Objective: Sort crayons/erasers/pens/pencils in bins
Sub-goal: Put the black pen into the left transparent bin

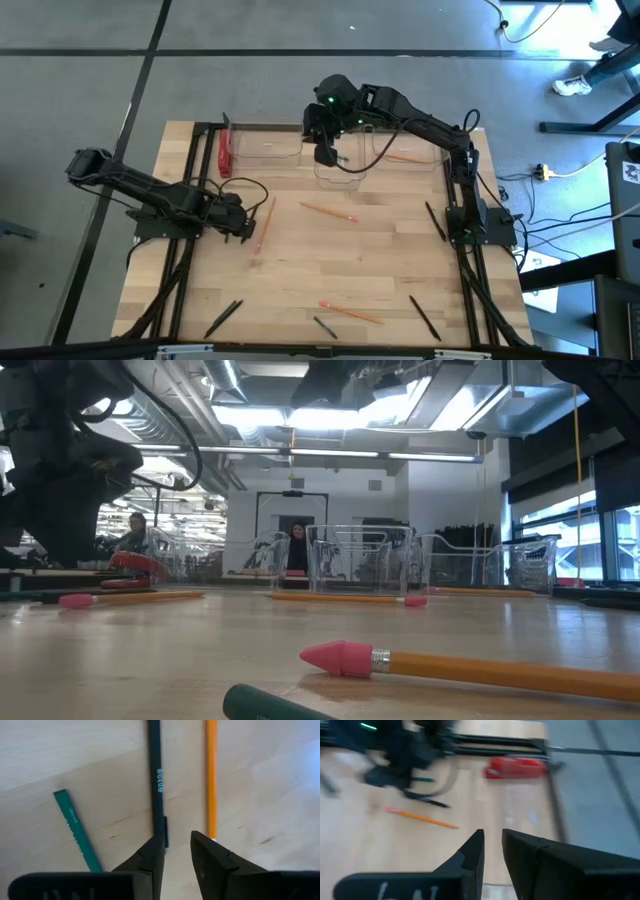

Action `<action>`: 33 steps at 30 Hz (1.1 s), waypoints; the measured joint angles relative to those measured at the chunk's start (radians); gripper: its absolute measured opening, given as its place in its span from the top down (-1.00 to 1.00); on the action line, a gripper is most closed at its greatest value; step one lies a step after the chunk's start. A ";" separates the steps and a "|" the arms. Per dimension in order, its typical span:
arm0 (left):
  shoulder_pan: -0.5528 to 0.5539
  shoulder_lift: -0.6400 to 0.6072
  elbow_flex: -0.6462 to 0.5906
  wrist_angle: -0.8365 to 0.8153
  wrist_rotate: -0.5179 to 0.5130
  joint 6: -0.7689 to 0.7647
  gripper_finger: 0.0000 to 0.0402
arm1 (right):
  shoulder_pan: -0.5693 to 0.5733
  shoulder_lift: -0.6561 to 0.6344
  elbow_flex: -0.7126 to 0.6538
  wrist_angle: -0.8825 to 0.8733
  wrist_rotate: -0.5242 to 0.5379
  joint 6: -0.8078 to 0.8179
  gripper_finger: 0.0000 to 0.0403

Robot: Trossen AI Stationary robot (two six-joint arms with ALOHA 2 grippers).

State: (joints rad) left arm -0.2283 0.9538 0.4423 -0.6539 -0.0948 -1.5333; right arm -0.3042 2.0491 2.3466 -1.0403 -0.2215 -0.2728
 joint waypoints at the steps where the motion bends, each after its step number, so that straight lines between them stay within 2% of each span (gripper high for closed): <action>1: 0.000 0.009 0.000 0.001 0.000 0.000 0.56 | 0.000 0.000 0.000 -0.002 -0.053 -0.004 0.65; 6: -0.002 0.057 0.000 0.036 0.000 0.000 0.57 | 0.002 0.000 0.000 -0.042 -0.238 -0.060 0.65; 18: -0.002 0.132 -0.001 0.046 -0.001 0.039 0.57 | 0.001 0.000 0.000 -0.102 -0.456 -0.111 0.65; 26: -0.002 0.215 -0.001 0.131 -0.001 0.133 0.57 | 0.002 0.000 0.000 -0.108 -0.480 -0.122 0.65; 33: -0.002 0.248 0.002 0.135 -0.001 0.133 0.57 | 0.002 0.000 0.000 -0.108 -0.480 -0.122 0.65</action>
State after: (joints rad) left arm -0.2302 1.2019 0.4446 -0.5186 -0.0960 -1.4003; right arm -0.3023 2.0495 2.3466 -1.1481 -0.7017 -0.3950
